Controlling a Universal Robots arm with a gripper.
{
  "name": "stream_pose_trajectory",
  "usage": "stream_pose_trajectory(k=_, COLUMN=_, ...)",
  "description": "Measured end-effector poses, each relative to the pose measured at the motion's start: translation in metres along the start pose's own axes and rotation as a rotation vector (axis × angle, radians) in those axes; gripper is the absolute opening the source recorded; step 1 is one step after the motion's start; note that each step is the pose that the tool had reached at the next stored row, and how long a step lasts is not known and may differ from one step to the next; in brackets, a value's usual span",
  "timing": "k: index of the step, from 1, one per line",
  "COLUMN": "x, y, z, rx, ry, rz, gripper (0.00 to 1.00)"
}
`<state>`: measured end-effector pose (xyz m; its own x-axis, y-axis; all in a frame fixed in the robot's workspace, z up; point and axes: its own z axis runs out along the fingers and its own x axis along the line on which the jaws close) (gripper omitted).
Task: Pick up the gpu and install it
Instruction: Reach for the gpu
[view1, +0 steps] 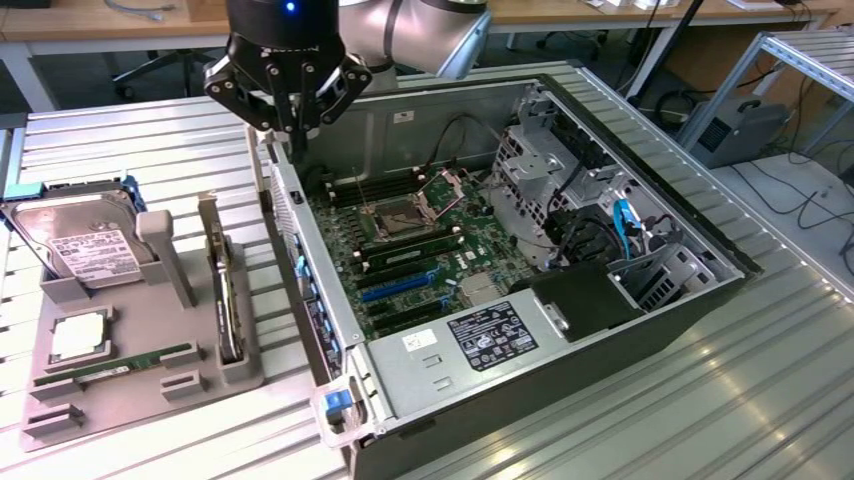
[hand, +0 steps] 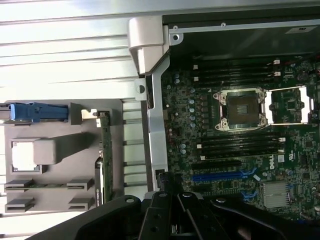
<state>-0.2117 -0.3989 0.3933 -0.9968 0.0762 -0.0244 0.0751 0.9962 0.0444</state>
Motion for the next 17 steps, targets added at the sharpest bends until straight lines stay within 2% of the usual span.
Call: stream_pose_trajectory(k=17, x=0.0074, y=-0.0006, z=-0.0002, rx=0.0, ry=0.0, rz=0.0, gripper=0.11)
